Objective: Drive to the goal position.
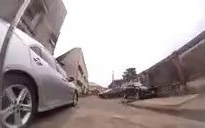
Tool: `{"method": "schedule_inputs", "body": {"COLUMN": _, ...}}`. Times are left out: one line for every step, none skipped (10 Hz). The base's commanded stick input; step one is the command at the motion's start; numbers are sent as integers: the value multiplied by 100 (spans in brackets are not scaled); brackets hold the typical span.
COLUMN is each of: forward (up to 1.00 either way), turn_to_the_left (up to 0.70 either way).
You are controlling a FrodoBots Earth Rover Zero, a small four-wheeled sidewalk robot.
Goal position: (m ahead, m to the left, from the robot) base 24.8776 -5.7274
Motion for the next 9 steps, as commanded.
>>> {"method": "schedule_inputs", "body": {"forward": 84, "turn_to_the_left": 3}}
{"method": "schedule_inputs", "body": {"forward": 84, "turn_to_the_left": 3}}
{"method": "schedule_inputs", "body": {"forward": 84, "turn_to_the_left": 3}}
{"method": "schedule_inputs", "body": {"forward": 84, "turn_to_the_left": 3}}
{"method": "schedule_inputs", "body": {"forward": 84, "turn_to_the_left": 3}}
{"method": "schedule_inputs", "body": {"forward": 84, "turn_to_the_left": 5}}
{"method": "schedule_inputs", "body": {"forward": 84, "turn_to_the_left": 8}}
{"method": "schedule_inputs", "body": {"forward": 84, "turn_to_the_left": 33}}
{"method": "schedule_inputs", "body": {"forward": 84, "turn_to_the_left": 3}}
